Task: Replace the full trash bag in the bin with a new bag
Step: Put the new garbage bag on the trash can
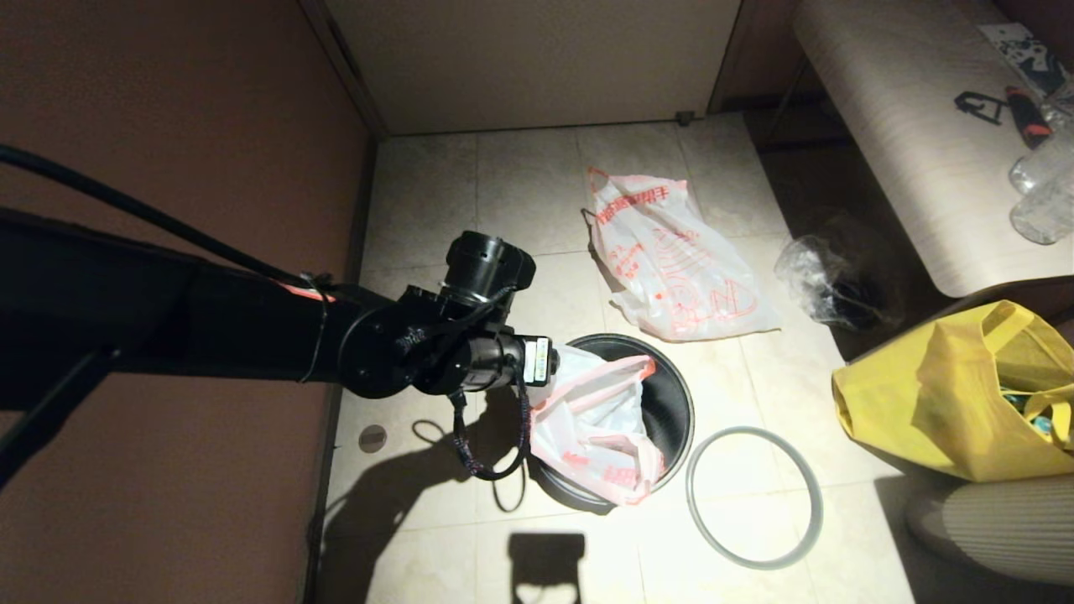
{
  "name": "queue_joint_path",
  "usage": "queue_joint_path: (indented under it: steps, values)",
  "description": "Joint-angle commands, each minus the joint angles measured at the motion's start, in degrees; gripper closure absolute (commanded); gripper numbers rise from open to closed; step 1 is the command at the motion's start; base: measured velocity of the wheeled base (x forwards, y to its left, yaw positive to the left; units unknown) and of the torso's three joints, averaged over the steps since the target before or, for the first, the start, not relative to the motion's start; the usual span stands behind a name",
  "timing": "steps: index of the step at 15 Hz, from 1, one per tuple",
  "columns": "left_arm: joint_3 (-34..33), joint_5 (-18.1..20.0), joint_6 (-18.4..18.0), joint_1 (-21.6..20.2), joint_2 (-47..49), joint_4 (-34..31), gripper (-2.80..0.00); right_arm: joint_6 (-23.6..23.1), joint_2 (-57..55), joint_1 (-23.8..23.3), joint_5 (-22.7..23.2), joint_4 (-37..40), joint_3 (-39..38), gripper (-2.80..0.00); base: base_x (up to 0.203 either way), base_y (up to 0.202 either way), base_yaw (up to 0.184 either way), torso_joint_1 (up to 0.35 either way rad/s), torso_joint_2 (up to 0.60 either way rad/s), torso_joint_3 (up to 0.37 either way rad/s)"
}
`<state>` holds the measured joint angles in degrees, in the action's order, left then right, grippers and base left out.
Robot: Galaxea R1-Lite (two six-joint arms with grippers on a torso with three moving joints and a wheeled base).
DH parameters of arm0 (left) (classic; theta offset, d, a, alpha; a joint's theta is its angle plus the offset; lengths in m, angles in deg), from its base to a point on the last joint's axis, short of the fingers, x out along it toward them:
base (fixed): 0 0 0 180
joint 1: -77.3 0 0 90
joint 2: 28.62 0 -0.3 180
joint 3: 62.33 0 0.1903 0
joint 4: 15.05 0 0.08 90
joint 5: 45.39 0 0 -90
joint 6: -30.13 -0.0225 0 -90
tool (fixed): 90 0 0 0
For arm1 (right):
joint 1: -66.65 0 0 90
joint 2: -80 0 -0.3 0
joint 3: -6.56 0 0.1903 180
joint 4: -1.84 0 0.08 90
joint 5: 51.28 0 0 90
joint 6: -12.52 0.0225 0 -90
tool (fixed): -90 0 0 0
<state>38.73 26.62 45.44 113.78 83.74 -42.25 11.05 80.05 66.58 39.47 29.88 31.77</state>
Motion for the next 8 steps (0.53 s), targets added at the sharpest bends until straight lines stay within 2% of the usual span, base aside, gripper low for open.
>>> queue_joint_path:
  steps: [1, 5, 6, 8]
  values:
    - [0.36, -0.02, 0.57, 0.16, -3.85, -4.08, -2.8, -0.02, -0.05, -0.01, 0.05, -0.02, 0.0, 0.0, 0.0, 0.0, 0.0, 0.0, 0.0, 0.0]
    - [-8.84, -1.22, 3.01, 4.52, -6.66, -5.07, -2.8, -0.01, -0.05, 0.0, 0.05, 0.06, 0.0, 0.0, 0.0, 0.0, 0.0, 0.0, 0.0, 0.0]
    - [-10.88, -1.57, 3.48, 4.95, -5.82, -3.3, -2.8, -0.02, -0.05, 0.07, 0.05, 0.05, 0.0, 0.0, 0.0, 0.0, 0.0, 0.0, 0.0, 0.0]
    - [-14.36, -2.63, 4.09, 5.52, -2.32, 4.42, -2.8, -0.02, -0.05, -0.01, 0.05, -0.02, 0.0, 0.0, 0.0, 0.0, 0.0, 0.0, 0.0, 0.0]
